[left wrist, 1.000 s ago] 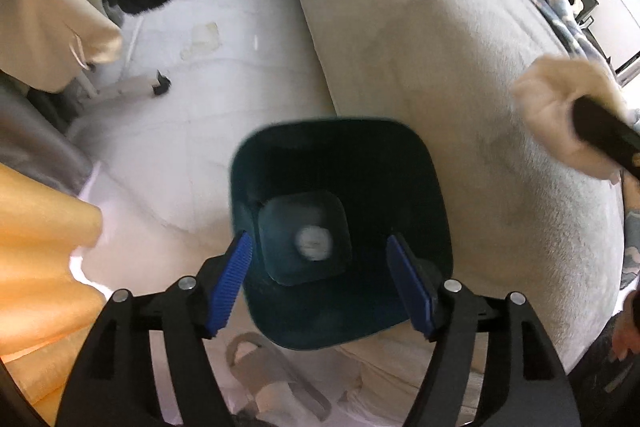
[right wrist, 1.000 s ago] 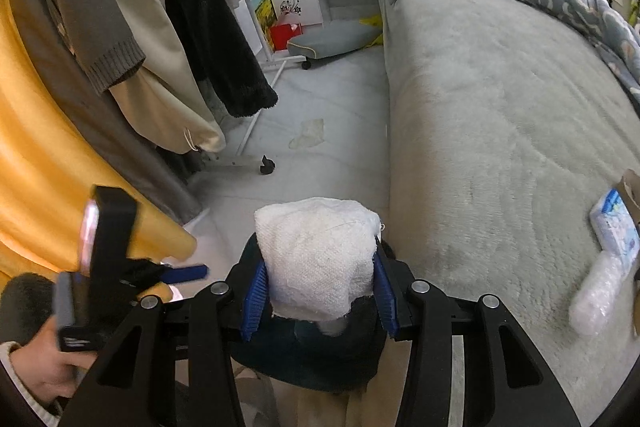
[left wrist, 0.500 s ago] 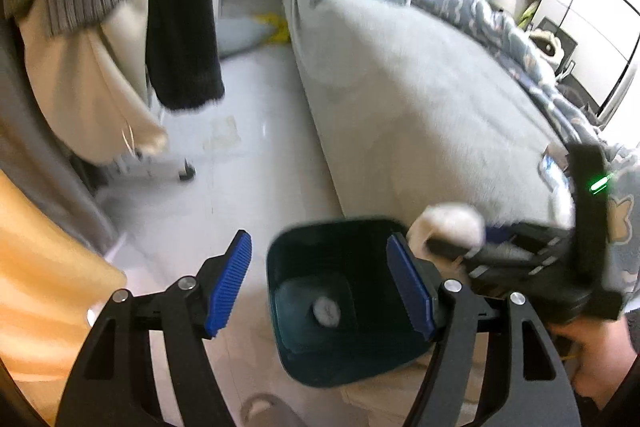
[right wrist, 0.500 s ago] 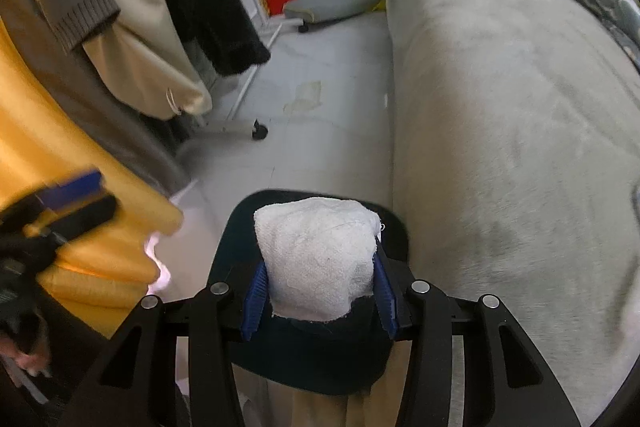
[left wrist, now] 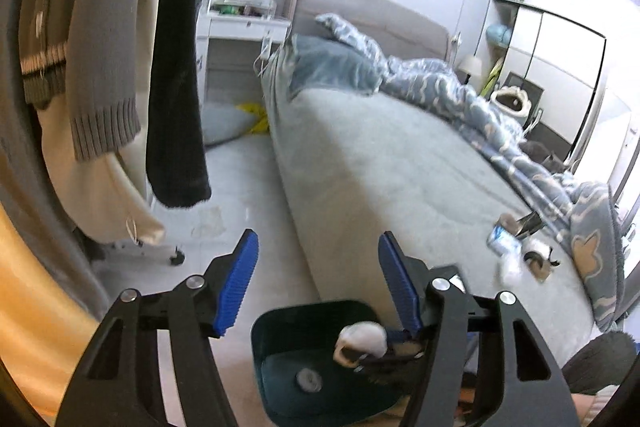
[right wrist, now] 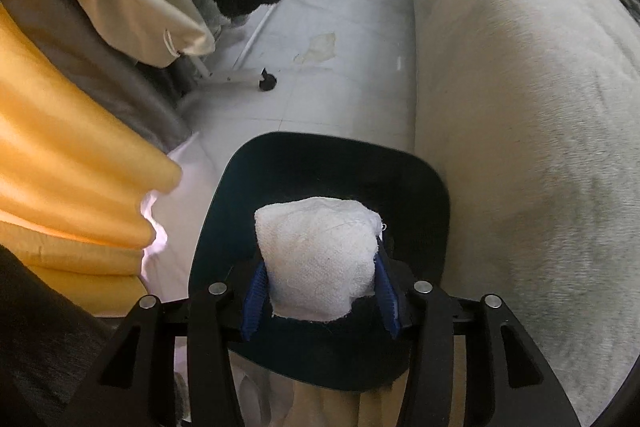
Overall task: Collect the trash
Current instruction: 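Carry both tissue balls over the green bin and open both tools, then move both tools back over the bed toward the remaining items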
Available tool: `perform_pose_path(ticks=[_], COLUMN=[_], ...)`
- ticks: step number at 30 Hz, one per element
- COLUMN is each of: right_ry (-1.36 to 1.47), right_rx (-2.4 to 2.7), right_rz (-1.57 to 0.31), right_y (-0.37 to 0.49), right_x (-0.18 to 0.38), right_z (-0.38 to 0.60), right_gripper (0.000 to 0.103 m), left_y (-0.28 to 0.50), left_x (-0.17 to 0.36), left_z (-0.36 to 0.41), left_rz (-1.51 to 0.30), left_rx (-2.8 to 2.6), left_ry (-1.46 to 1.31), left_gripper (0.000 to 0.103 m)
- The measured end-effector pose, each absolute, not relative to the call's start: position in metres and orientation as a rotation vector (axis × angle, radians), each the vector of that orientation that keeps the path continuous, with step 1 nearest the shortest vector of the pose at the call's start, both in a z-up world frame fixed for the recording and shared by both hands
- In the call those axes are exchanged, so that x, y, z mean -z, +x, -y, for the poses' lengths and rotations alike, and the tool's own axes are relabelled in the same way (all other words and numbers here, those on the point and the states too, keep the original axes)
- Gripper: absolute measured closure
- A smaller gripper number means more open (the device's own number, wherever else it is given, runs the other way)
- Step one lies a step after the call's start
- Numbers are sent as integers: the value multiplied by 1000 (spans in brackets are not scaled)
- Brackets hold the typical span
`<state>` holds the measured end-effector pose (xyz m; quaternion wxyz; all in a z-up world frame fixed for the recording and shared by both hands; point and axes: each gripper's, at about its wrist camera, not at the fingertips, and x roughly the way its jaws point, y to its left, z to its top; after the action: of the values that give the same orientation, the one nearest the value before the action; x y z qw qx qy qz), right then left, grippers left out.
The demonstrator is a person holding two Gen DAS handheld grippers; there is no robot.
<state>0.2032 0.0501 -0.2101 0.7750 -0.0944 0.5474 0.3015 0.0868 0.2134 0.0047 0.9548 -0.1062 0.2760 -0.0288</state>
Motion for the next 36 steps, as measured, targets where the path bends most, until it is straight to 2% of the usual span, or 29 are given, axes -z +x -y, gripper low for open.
perform_pose_path(ticks=[5, 10, 15, 27, 30, 36], right_ry=[-234, -229, -208, -161, -154, -160], right_rx=[-678, -695, -730, -718, -693, -661], right_rz=[-1211, -1240, -1191, -1017, -977, -897], right_y=[198, 197, 193, 187, 188, 184], right_x=[221, 229, 212, 145, 130, 106], right_z=[-56, -56, -55, -17, 1, 35], right_gripper=[49, 33, 24, 24, 24, 24], left_y=[80, 77, 75, 76, 78, 86], left_x=[-17, -26, -36, -58, -61, -62], left_z=[-206, -202, -202, -161, -147, -122], left_rz=[-503, -469, -442, -389, -380, -386], left_rx=[66, 80, 92, 160, 187, 215], left_ry=[-184, -182, -203, -174, -175, -152], left_gripper=[39, 39, 39, 36, 31, 29])
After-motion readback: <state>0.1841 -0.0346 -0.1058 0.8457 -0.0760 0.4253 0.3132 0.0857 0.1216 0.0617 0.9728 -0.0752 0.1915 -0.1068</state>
